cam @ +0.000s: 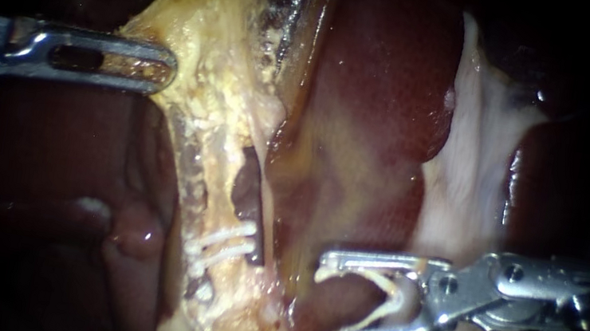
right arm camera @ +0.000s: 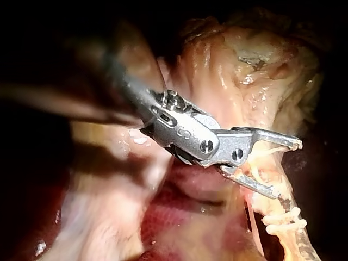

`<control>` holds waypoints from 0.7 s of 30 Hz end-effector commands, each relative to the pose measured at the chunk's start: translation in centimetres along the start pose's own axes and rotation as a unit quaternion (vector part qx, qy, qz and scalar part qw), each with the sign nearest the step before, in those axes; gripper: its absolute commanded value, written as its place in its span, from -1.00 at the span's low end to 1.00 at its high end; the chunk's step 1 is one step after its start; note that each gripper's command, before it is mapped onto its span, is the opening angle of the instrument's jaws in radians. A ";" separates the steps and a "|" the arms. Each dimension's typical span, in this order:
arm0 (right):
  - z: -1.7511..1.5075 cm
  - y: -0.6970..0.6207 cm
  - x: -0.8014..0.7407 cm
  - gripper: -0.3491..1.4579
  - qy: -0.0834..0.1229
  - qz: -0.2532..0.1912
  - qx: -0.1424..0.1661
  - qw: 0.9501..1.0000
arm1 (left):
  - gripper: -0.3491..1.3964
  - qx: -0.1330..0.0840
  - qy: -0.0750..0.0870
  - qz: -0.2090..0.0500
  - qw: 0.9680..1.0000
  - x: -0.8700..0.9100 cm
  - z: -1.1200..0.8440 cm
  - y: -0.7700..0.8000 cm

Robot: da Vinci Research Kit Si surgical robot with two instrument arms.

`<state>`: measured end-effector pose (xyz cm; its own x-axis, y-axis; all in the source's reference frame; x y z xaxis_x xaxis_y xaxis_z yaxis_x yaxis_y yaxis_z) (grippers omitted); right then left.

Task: Clipping third clip left tube

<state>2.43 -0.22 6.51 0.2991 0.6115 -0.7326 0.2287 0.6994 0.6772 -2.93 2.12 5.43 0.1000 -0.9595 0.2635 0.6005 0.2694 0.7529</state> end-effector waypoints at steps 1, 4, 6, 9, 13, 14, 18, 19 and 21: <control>0.04 0.02 0.01 0.03 0.001 0.011 0.001 1.000 | -1.00 0.000 0.000 0.000 1.000 0.00 -0.01 0.01; 0.18 0.13 0.01 0.03 0.009 0.038 -0.001 0.999 | -1.00 0.001 0.001 0.001 1.000 -0.01 -0.03 0.02; 0.27 0.24 -0.02 0.03 0.009 0.059 -0.001 0.998 | -1.00 0.001 0.001 0.001 1.000 0.00 -0.04 0.03; 0.39 0.45 -0.05 0.02 0.010 0.083 -0.006 0.997 | -1.00 0.001 0.001 0.001 1.000 0.00 -0.05 0.02; 0.54 0.75 -0.13 0.04 0.014 0.115 -0.011 0.993 | -1.00 0.001 -0.001 0.000 1.000 0.01 -0.07 -0.03; 0.57 0.80 -0.15 0.04 0.014 0.121 -0.012 0.993 | -1.00 0.001 -0.001 0.000 1.000 0.01 -0.08 -0.03; 0.68 1.02 -0.24 0.04 0.015 0.131 -0.017 0.991 | -1.00 0.001 -0.001 0.000 1.000 0.02 -0.11 -0.09; 0.70 1.06 -0.25 0.04 0.015 0.131 -0.017 0.991 | -1.00 0.001 -0.001 0.003 1.000 0.02 -0.11 -0.10; 0.74 1.13 -0.26 0.04 0.016 0.134 -0.019 0.991 | -1.00 0.001 -0.001 0.002 1.000 0.02 -0.12 -0.12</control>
<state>3.30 0.15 7.54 0.3147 0.7883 -0.5287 0.1080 0.5237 0.8451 -2.91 2.06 5.27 0.0996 -0.9580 0.2691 0.5966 0.2739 0.7544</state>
